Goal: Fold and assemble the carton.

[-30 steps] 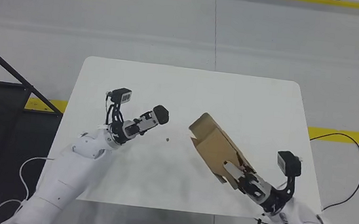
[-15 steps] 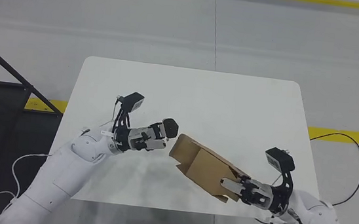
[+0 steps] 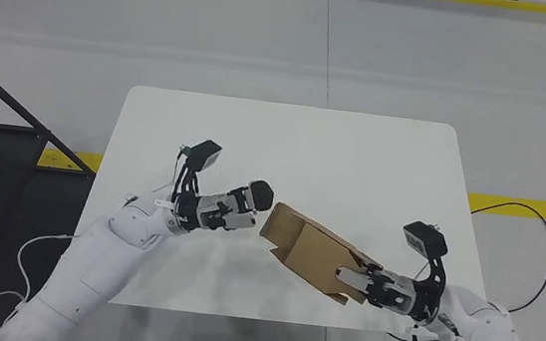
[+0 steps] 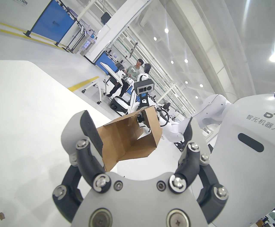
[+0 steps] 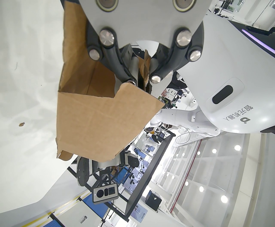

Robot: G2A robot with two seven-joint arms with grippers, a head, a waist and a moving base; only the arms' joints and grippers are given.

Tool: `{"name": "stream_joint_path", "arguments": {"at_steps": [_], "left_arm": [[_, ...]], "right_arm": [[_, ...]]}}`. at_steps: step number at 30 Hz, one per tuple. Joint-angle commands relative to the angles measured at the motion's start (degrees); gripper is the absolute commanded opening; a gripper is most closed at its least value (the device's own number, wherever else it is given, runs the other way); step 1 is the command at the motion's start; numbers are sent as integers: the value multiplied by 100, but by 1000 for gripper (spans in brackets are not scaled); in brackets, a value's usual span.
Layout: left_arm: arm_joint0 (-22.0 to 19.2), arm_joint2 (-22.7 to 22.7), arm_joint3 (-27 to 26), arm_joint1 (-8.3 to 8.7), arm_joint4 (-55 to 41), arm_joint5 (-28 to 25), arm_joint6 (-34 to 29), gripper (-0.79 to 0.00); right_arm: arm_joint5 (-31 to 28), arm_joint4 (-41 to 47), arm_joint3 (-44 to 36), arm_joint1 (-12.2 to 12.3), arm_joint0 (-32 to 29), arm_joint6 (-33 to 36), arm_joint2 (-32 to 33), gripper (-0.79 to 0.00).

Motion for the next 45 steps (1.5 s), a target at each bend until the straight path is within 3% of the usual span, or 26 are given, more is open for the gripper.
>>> {"name": "stream_joint_path", "arguments": {"at_steps": [1,8,17,24,45], "left_arm": [[-18,3,-41,18,3,-10,-130,0],[-109,266,-334,239,124,50,-193,0],[-348,880,-493,703,233,-143,1,0],[-498,1160,-601,1010,-227,-143,1,0],[-351,1048,-760,1042,-201,-16,-125,0]], "right_arm": [[-64,-39,-18,0,-21,-79,-13,-785],[-16,220,77,38,56,226,-73,-785],[269,536,119,136,355,512,-324,-785],[248,617,227,219,510,491,-480,-785],[367,458,134,233,483,285,-524,-785]]}}
